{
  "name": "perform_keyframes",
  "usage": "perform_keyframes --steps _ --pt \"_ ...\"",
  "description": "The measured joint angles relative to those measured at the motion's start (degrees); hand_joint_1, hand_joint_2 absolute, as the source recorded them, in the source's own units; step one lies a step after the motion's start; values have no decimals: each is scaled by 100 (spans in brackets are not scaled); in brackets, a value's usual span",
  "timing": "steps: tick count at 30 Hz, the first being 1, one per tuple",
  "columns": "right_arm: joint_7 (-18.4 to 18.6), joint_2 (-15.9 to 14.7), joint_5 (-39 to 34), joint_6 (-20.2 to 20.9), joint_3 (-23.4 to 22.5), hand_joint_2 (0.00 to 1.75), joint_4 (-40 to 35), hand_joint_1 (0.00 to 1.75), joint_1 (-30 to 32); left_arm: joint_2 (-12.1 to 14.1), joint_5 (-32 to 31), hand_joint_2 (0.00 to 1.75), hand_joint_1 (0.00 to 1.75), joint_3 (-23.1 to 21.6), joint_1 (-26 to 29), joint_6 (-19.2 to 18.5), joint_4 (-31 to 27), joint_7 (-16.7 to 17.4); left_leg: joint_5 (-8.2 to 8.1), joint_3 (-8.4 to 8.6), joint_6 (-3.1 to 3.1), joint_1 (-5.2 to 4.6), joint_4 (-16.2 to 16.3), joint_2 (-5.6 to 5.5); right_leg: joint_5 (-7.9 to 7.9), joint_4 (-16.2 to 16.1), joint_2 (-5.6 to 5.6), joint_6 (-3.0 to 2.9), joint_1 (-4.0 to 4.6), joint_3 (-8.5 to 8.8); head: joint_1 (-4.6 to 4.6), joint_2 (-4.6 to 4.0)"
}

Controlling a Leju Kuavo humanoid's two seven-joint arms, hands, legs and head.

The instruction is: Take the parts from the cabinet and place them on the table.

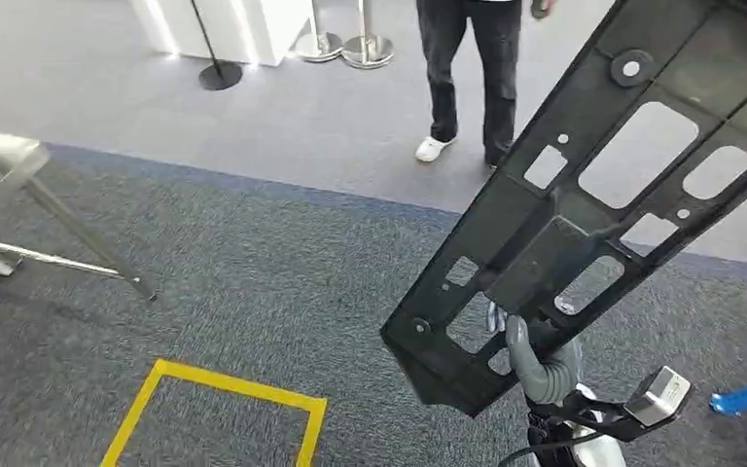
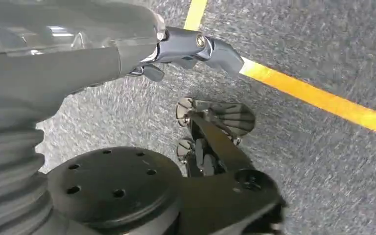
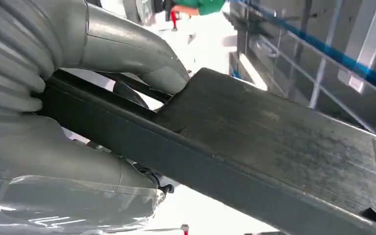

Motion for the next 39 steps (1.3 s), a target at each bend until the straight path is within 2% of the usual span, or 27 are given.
perform_keyframes --steps 2,3,4,7,8,9,10,12,13,14,15,16,17,18,19,21,27,28,29,30,31,32,33,34,35,36,39 --pt "-2 0 0 0 0 175 0 164 1 0 -9 175 0 0 -5 -2 0 -17 461 568 83 -21 -1029 157 -39 -1 -126 15 17 58 2 0" --pt "-2 0 0 0 0 175 -2 164 4 2 -13 175 0 0 -21 -2 0 -20 421 773 157 -94 -1412 476 -62 -5 -191 38 28 87 2 0" --pt "-9 -2 0 0 -7 175 -2 164 4 4 -13 175 0 0 -42 -2 0 -24 433 787 204 -135 -1460 459 -84 11 -245 74 57 84 2 0" --pt "-7 0 0 2 -2 175 -2 164 4 4 -17 175 0 0 -17 -2 0 -26 440 738 250 -152 -1461 261 -91 -29 -416 144 43 128 2 0" --pt "-9 -2 0 2 -2 175 -13 164 2 2 -17 175 0 0 -4 -2 0 -22 493 816 303 -64 -1560 196 -135 -14 -372 191 45 138 0 0" --pt "-7 -4 0 0 -4 175 -15 164 2 -7 -17 175 0 0 3 -2 0 -22 512 831 306 -71 -1602 147 -218 103 -39 216 18 110 2 0" --pt "-15 -4 -2 4 -4 175 -18 164 11 -9 -17 175 0 0 -19 -2 0 -24 520 823 330 -62 -1601 98 -421 434 181 218 6 -55 2 0" --pt "-20 -4 -2 0 -2 175 -15 164 53 -17 -13 175 0 0 -46 -2 0 -22 517 813 336 -60 -1600 -49 -849 1391 288 245 -8 -541 2 0" --pt "-20 -4 0 0 -2 175 -15 164 74 -17 -13 175 0 0 -46 -4 0 -22 517 812 336 -60 -1593 -121 -924 1717 292 260 -14 -720 2 0" --pt "-17 -4 0 -4 -2 175 -15 164 82 -18 -13 175 0 0 -37 -6 0 -22 517 816 335 -58 -1588 -196 -847 1777 293 272 -25 -778 2 0" --pt "-20 -4 0 -7 -4 175 -15 164 79 -22 -13 175 0 0 -24 -7 0 -15 512 823 327 -52 -1576 -272 -647 1574 296 280 -43 -706 2 0" --pt "-20 -4 0 -7 -4 175 -17 164 78 -33 -13 175 0 0 -16 -7 0 -15 500 829 305 -38 -1550 -359 -337 1094 318 290 -67 -499 2 0" --pt "-18 -4 2 -7 -4 175 -17 164 77 -35 -13 175 0 0 -19 -7 0 -15 479 827 275 -23 -1506 -447 -38 533 415 305 -101 -241 2 0" --pt "-20 -4 4 -7 -2 175 -15 164 72 -35 -13 175 0 0 -21 -9 0 -17 452 798 233 -14 -1460 -515 4 174 728 319 -154 -80 4 0" --pt "-15 -4 11 -7 -2 175 -15 164 82 -35 -13 175 0 0 -41 -9 0 -17 442 728 195 -42 -1385 -583 -49 89 955 315 -152 -75 2 0" --pt "-15 -2 9 -9 -4 175 -24 164 92 -35 -13 175 0 0 -36 -9 0 -15 478 673 136 -26 -1404 -685 -39 138 832 247 -126 -117 0 0" --pt "-13 -2 9 -9 -4 175 -24 164 88 -35 -13 175 0 0 -28 -9 0 -17 486 669 123 -17 -1419 -710 -41 142 820 236 -117 -114 0 0" --pt "-15 -4 7 -9 -9 175 -24 164 74 -33 -13 175 0 0 0 -9 0 -15 497 637 56 1 -1422 -813 -18 99 698 155 -144 -92 0 0" --pt "-18 0 4 -7 -7 175 -28 164 61 -33 -13 175 0 0 10 -9 0 -15 466 638 58 3 -1370 -631 -4 77 623 123 -143 -72 0 0" --pt "-20 4 4 -4 -7 175 -35 164 56 -37 -13 175 0 0 -2 -9 0 -15 250 488 31 -39 -1034 -205 -17 62 514 69 -117 -47 0 0" --pt "-18 4 4 -5 -13 175 -35 164 62 -57 -18 175 0 -2 -36 -15 0 -15 -354 -239 5 -12 482 -9 -52 70 148 20 -35 -38 0 0" --pt "-20 4 4 -5 -13 175 -35 164 58 -57 -17 175 0 -2 -22 -15 0 -15 -213 -160 20 -13 329 -6 -63 70 67 17 -21 -27 0 0" --pt "-20 4 4 -4 -13 175 -35 164 54 -57 -17 175 0 -2 -17 -15 0 -13 13 56 45 -15 -60 5 -77 70 0 19 -11 -9 0 0" --pt "-18 4 4 2 -13 175 -35 164 45 -57 -17 175 0 -2 -20 -15 0 -15 294 394 87 -28 -679 63 -100 69 -72 24 -3 22 0 0" --pt "-20 4 4 4 -13 175 -35 164 33 -57 -17 175 0 -2 -26 -15 0 -15 466 677 144 -64 -1189 291 -119 67 -121 37 6 54 0 0" --pt "-20 4 4 11 -15 175 -35 164 28 -57 -20 175 0 -2 -53 -15 0 -15 333 754 169 -140 -1334 486 -133 62 -182 63 35 61 0 0" --pt "-15 4 22 33 -13 175 -35 164 14 -57 -31 175 0 -2 -60 -13 0 -15 368 721 232 -173 -1381 304 -150 44 -340 145 26 82 0 0"
